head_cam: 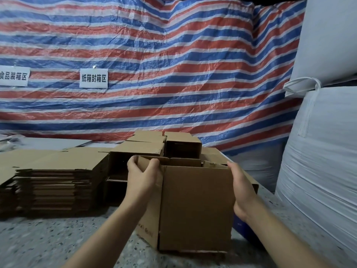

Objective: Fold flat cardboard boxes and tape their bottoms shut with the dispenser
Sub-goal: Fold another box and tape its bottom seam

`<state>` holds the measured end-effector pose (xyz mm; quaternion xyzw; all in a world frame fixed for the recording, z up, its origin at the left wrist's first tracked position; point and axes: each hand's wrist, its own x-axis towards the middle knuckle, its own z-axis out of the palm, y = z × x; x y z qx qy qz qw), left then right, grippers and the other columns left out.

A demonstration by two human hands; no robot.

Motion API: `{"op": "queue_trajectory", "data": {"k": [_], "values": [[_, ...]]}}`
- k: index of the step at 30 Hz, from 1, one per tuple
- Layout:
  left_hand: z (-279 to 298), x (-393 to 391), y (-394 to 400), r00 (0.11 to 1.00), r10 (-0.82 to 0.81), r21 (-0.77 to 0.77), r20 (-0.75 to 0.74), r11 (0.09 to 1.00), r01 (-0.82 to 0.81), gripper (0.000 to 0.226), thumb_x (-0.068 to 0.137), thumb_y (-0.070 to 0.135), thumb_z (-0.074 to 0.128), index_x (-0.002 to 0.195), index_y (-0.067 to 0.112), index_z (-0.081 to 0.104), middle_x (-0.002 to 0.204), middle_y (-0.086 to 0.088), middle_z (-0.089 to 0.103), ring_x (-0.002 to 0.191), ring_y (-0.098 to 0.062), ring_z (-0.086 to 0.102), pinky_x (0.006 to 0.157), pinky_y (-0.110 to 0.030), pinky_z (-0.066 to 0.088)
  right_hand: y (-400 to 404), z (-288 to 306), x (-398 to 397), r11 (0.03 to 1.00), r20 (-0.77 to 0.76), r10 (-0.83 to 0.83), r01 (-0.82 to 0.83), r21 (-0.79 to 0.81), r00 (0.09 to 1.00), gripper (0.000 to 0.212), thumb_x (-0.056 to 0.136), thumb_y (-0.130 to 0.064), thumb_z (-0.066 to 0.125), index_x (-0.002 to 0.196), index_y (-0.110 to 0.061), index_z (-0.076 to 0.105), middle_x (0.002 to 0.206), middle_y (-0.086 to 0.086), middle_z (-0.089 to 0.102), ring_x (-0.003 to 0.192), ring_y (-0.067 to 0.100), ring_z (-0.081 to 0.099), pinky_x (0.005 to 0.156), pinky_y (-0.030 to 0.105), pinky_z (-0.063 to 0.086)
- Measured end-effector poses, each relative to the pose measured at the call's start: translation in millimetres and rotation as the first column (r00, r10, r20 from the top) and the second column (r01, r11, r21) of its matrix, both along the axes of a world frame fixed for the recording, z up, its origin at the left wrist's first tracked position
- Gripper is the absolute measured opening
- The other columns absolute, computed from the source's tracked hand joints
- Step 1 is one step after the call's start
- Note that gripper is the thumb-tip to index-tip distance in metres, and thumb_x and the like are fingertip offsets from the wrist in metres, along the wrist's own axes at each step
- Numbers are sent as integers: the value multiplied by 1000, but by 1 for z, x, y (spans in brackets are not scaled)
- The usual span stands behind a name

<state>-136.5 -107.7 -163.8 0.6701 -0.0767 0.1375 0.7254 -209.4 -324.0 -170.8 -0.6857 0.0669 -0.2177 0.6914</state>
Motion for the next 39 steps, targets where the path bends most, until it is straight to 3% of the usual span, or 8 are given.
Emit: {"op": "queue_trajectory", "data": {"k": [4, 9, 13, 20, 25, 29, 34, 39], "values": [[5, 2, 7, 945, -307, -82, -110, 951, 299, 38, 96, 45, 46, 121, 20, 59, 109, -8, 70, 94, -21, 67, 84, -42, 54, 26, 5, -9, 984, 54, -168, 171, -57, 984, 90, 79, -74, 34, 106, 9, 56, 98, 33, 62, 86, 44, 63, 88, 60, 54], [-11, 8, 16, 889, -448, -115, -98, 892, 437, 45, 95, 50, 38, 103, 16, 66, 78, -10, 72, 64, -19, 70, 53, -32, 55, 42, -10, -10, 986, -37, -124, 127, 110, 992, 93, 83, -85, 19, 135, -18, 58, 136, 11, 63, 126, 29, 59, 107, 55, 46], [-13, 11, 14, 887, -450, -122, -106, 891, 437, 48, 95, 52, 37, 95, 15, 69, 75, -10, 72, 63, -20, 70, 51, -30, 55, 14, -17, -6, 905, -76, -9, 40, 423, 997, 76, 100, -68, 27, 88, -16, 81, 93, 16, 78, 78, 28, 77, 69, 42, 57], [-13, 6, 14, 886, -453, -155, -99, 887, 436, 62, 94, 64, 35, 80, 24, 80, 80, -9, 75, 69, -19, 73, 55, -27, 56, 10, -36, 5, 969, -90, 38, -15, 245, 995, 43, 104, -39, 41, 91, -17, 76, 80, 10, 76, 67, 23, 74, 53, 30, 57], [-9, 6, 22, 893, -433, -262, -123, 882, 392, 66, 98, 65, 30, 75, 26, 79, 79, -9, 75, 68, -19, 73, 53, -27, 55, 17, -30, 13, 959, 2, 100, -97, 268, 995, 61, 102, -52, 36, 78, -19, 81, 85, 13, 77, 73, 27, 75, 56, 32, 58], [-6, 5, 30, 903, -425, -214, -58, 889, 404, 54, 99, 50, 42, 67, 25, 78, 71, -5, 72, 62, -15, 70, 51, -26, 54, 25, -24, 11, 971, 39, 103, -109, 213, 994, 57, 85, -63, 47, 104, -17, 74, 98, 16, 77, 82, 29, 76, 60, 32, 60], [-12, 0, 31, 894, -446, -169, -42, 885, 434, 46, 100, 35, 48, 66, 24, 77, 68, -5, 71, 56, -15, 68, 49, -25, 55, 25, -41, 18, 977, -85, 56, -36, 210, 995, 49, 108, -28, 38, 76, -16, 74, 76, 12, 73, 67, 24, 71, 60, 35, 57], [-13, 0, 29, 905, -419, -203, -76, 895, 398, 43, 99, 44, 49, 72, 27, 78, 76, -7, 74, 63, -19, 71, 53, -27, 56, 23, -37, 15, 976, -23, 70, -64, 207, 997, 64, 103, -52, 33, 70, -23, 79, 75, 11, 74, 65, 23, 73, 54, 29, 57]]}}
